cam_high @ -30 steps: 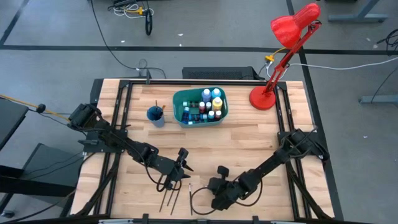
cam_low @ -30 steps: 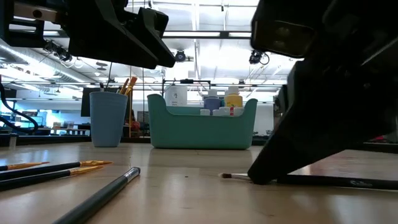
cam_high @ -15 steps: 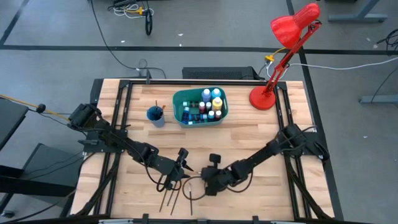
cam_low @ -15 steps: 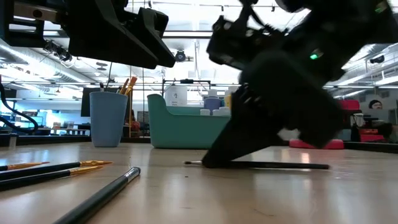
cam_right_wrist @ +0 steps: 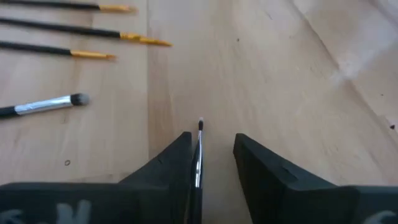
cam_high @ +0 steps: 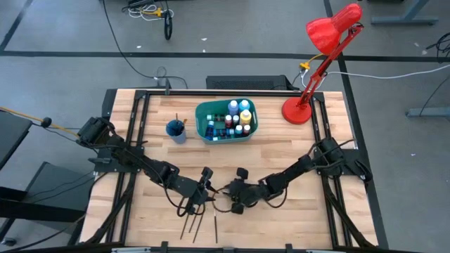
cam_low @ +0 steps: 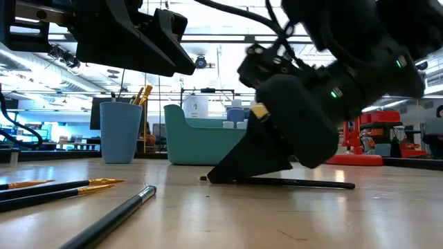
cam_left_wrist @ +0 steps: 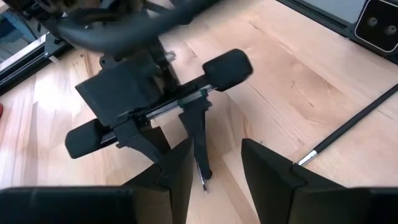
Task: Pick & Place Paint Supplies
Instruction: Put the silver paint brush into the blue cup
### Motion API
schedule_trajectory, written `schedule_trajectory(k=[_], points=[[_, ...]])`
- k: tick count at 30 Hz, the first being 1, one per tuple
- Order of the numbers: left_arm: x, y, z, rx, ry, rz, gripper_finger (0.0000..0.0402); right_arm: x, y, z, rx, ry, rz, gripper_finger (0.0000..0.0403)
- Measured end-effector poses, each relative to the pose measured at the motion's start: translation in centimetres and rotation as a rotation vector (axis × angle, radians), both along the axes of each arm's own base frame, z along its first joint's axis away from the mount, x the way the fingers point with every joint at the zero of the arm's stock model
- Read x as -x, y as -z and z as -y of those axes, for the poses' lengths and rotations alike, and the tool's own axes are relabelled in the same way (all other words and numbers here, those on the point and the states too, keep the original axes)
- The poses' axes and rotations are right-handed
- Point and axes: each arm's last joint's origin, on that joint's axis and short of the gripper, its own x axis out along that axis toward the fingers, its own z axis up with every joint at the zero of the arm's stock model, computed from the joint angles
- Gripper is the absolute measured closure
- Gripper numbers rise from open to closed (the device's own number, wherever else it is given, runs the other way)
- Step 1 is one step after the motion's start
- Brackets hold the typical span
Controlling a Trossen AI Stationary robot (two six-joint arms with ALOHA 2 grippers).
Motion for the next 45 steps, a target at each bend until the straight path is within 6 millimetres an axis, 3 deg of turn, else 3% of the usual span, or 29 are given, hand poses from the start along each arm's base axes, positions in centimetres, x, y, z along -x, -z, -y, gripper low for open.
schedule_trajectory(k=[7,15,21,24,28,31,34,37,41,45], points=[[0.0,0.0,0.0,0.001,0.0,0.0,0.0256,1.9,1.4,0.6,-0.048,-0.01,0.113,0.03],[0.0,0.0,0.0,0.024,-0.015,-0.001,0.0256,1.3,2.9,-0.9,0.002,0.059,0.194,0.0313],[0.0,0.0,0.0,0.04,-0.024,-0.003,0.0256,1.2,2.9,-0.6,0.0,0.077,0.193,0.0313],[0.0,0.0,0.0,0.04,-0.024,-0.002,0.0256,1.1,3.0,-0.3,-0.017,0.084,0.173,0.0331],[0.0,0.0,0.0,0.041,-0.024,-0.002,0.0256,1.1,3.0,-0.1,-0.003,0.079,0.171,0.0385],[0.0,-0.1,0.0,0.041,-0.024,-0.002,0.0256,1.0,2.6,-0.1,0.003,0.063,0.186,0.0387],[-0.1,-0.1,0.0,0.044,-0.024,0.003,0.0256,0.8,1.3,0.3,0.002,0.048,0.185,0.038],[-0.1,-0.2,0.1,0.053,-0.025,0.014,0.0256,0.6,-1.1,1.2,0.107,0.02,0.19,0.0392],[-0.1,-0.2,0.1,0.073,-0.037,0.011,0.0256,0.2,-8.0,2.6,0.208,0.026,0.328,0.0395],[-0.1,-0.3,0.1,0.081,-0.037,0.014,0.0256,1.8,-14.2,3.4,0.196,0.04,0.436,0.0396]])
